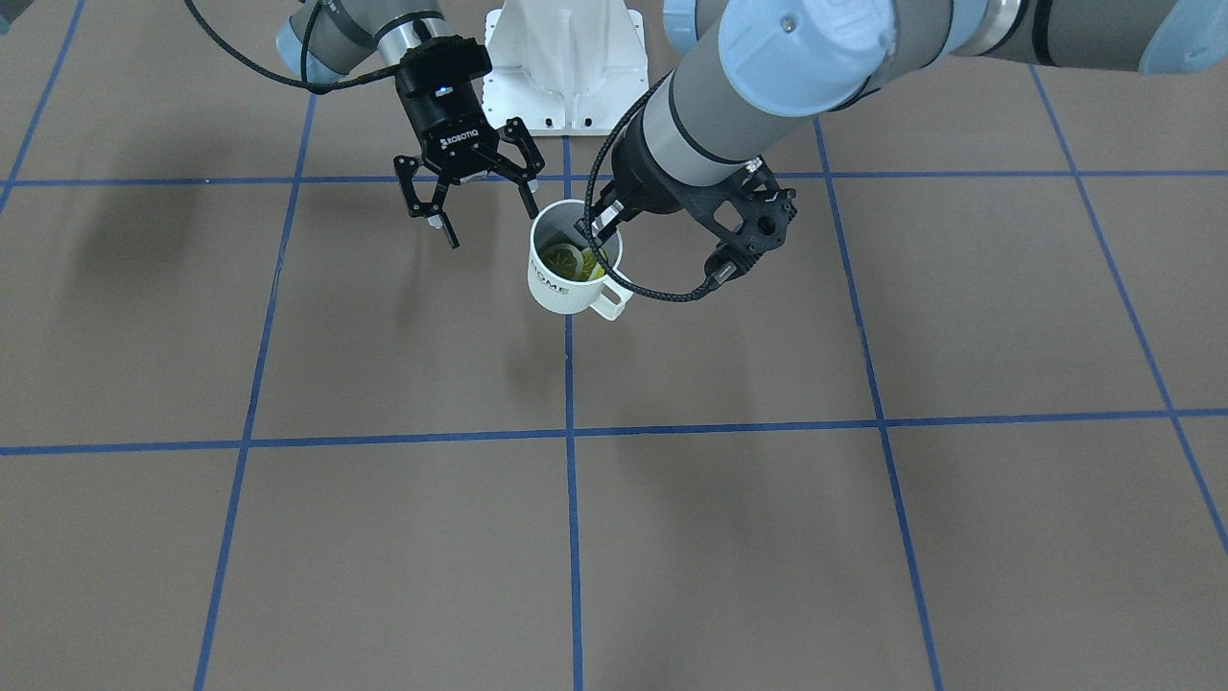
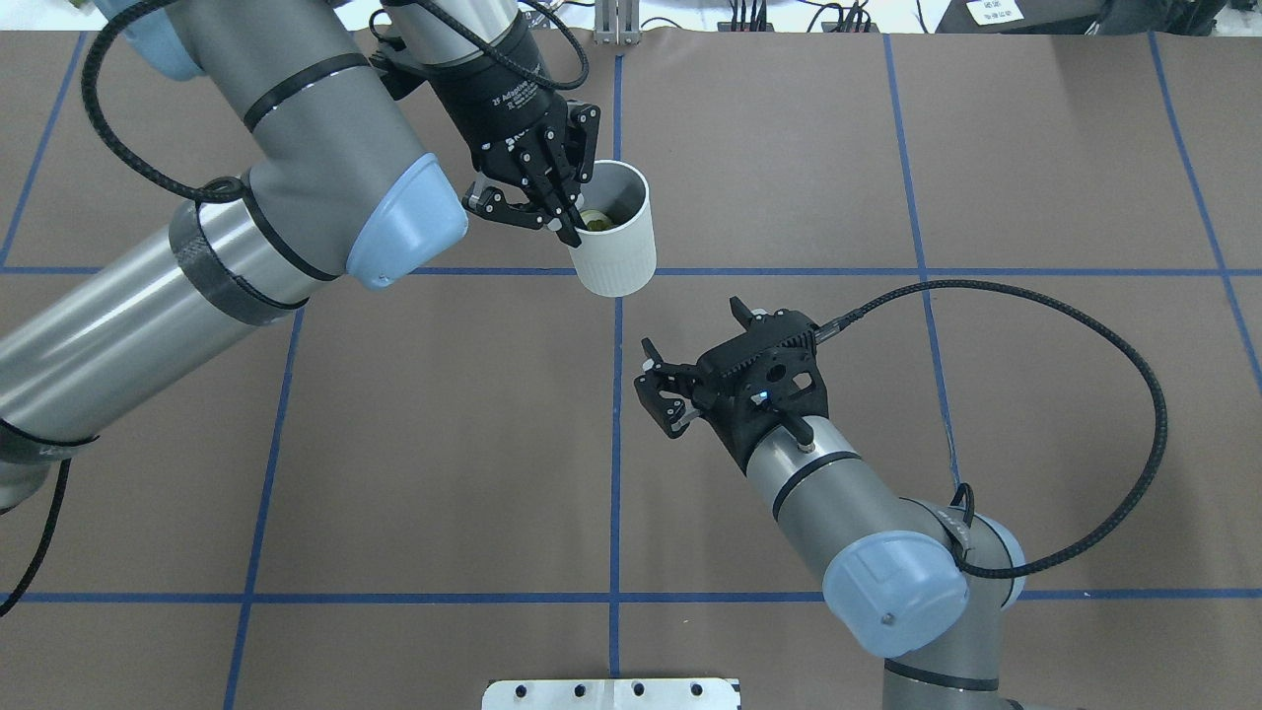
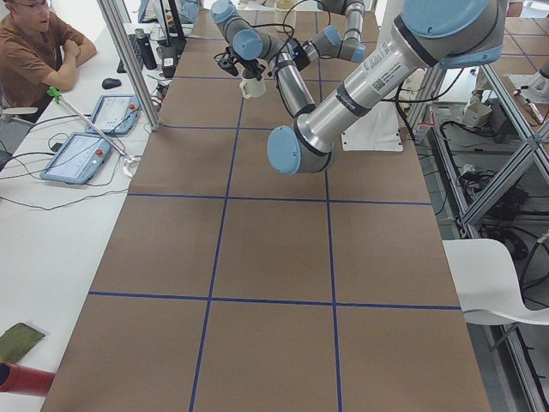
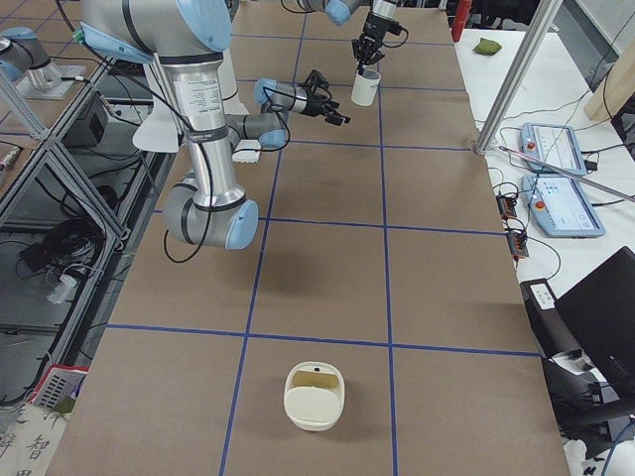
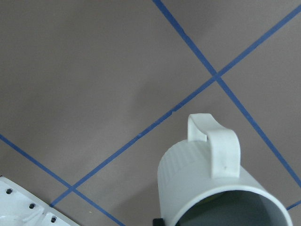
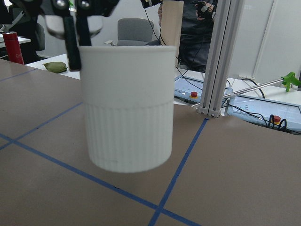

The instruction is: Left arm hands cup to right arm to dump lemon

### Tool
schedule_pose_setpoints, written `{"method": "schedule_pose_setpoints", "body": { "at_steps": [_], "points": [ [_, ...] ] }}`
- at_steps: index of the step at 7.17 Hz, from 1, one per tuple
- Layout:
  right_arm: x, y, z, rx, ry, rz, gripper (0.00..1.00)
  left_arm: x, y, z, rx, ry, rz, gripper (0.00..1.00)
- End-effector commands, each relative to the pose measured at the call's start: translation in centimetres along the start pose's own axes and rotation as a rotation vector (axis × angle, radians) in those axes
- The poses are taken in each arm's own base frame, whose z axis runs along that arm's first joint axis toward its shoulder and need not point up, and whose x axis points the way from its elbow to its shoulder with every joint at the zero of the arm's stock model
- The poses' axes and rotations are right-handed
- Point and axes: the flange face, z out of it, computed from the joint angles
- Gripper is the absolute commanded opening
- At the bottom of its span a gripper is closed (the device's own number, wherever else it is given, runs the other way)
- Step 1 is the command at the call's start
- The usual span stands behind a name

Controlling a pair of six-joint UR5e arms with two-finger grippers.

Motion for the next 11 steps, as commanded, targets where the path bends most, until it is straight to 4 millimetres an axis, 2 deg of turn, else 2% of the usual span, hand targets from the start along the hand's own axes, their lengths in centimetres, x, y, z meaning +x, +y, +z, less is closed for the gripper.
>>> {"method": "schedule_pose_setpoints", "body": {
  "at_steps": [1, 3, 4, 5, 11],
  "points": [
    [-2.3, 1.5, -1.3, 0.038, 0.035, -0.016, 0.99, -0.1, 1.9, 2.0, -0.027, -0.012, 0.026, 0.00],
    [-3.2, 0.6, -1.4, 0.052, 0.027, -0.002, 0.99, -0.1, 2.4, 3.2, -0.038, -0.023, 0.024, 0.00],
    [-3.2, 0.5, -1.3, 0.053, 0.028, -0.013, 0.99, -0.3, 3.3, 4.4, -0.048, -0.035, 0.036, 0.00],
    [-3.0, 0.3, -1.1, 0.057, 0.033, -0.016, 0.99, -0.4, 3.5, 4.8, -0.049, -0.040, 0.036, 0.00],
    [-2.2, -0.3, -0.6, 0.068, 0.050, -0.055, 0.99, -0.6, 4.2, 4.3, -0.061, -0.035, 0.048, 0.00]
  ]
}}
